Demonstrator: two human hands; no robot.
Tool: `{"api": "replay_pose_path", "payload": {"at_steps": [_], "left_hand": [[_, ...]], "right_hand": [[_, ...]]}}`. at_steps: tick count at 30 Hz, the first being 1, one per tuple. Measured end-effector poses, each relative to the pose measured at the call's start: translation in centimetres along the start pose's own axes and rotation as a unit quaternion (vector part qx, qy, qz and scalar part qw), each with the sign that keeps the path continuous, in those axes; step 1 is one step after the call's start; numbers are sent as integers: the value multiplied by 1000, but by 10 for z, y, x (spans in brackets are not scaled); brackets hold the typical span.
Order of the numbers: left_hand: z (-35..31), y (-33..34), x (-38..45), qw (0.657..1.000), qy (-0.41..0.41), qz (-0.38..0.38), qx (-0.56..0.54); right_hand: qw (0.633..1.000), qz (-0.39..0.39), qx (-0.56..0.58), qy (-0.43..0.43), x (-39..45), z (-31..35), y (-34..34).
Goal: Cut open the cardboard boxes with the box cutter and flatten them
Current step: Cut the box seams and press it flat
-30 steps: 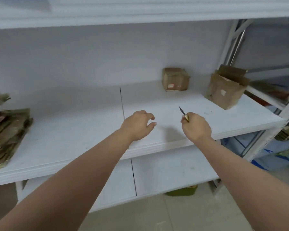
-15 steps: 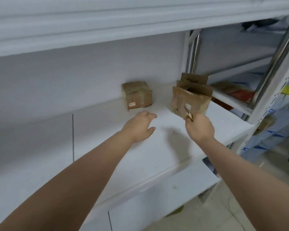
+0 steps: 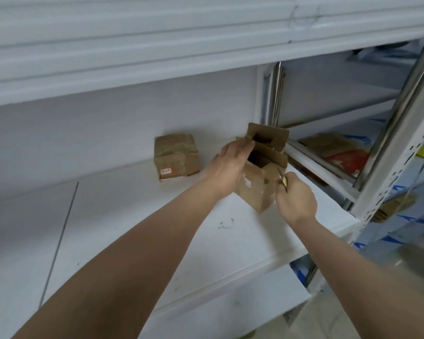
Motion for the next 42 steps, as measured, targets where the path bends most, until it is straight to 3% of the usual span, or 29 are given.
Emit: {"api": "replay_pose_path", "payload": {"at_steps": [4,9,14,19,26,28,31,36,42], "left_hand": [[9,16,9,997,-56,34,29],[29,-8,-27,997,-68,-31,32],[47,-68,-95,977,-146,-132,83],[69,-104,-169,951,-270,-94,118],[121,-88,-264,869,-467,77,144],[118,-82,-270,881,-445,68,144],[109,-61,-273,920,-385,51,52],[109,-14,-304,908,-403,104,-50],[112,-7,-305,893,-439,97,-35]], "right_hand": [[999,28,-10,-39,17,-5,1],[995,55,14,-86,21,14,10],[981,128,90,-111,-1,54,50],[961,200,115,-153,-39,92,88],[939,296,71,-159,-78,112,124],[934,312,62,-162,-83,113,132],[924,342,64,-162,-90,111,144],[902,383,72,-185,-106,108,165],[874,456,70,-151,-137,108,191]]}}
Point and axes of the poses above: each hand's wrist, its own x-axis towards the middle knuckle, its own y-axis out of the palm, z = x × y, the point moved 8 cm from there along x, towards the middle knuckle, and after that the axes turned 12 degrees about y, right-handed, at the moved point
